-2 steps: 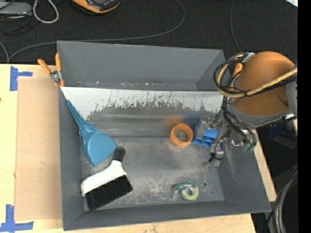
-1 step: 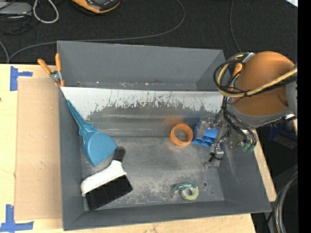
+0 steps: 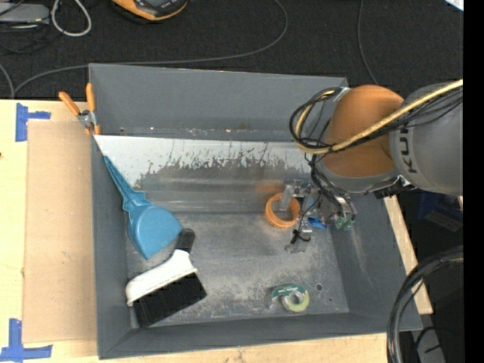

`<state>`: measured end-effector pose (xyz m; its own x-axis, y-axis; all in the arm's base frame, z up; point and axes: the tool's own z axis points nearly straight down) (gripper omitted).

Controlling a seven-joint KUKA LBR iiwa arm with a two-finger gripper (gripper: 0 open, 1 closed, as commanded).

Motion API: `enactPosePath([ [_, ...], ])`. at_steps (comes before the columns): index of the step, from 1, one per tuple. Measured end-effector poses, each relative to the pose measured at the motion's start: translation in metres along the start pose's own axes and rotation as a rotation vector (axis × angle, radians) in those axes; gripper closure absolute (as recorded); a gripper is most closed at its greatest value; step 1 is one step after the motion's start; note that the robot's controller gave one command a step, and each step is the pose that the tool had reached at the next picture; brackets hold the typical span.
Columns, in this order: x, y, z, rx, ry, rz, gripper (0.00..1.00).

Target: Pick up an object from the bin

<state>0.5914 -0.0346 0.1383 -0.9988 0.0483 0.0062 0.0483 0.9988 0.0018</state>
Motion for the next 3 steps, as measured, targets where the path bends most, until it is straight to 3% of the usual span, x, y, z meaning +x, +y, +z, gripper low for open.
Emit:
enactPosePath([
  [1, 0.025, 0.038, -0.011, 0.003, -0.010, -0.152, 0.00],
  [2, -0.020, -0.021, 0.032, 0.000, -0.007, 0.149, 0.00],
  [3, 0.020, -0.030, 0.041, -0.002, -0.010, -0.034, 0.00],
])
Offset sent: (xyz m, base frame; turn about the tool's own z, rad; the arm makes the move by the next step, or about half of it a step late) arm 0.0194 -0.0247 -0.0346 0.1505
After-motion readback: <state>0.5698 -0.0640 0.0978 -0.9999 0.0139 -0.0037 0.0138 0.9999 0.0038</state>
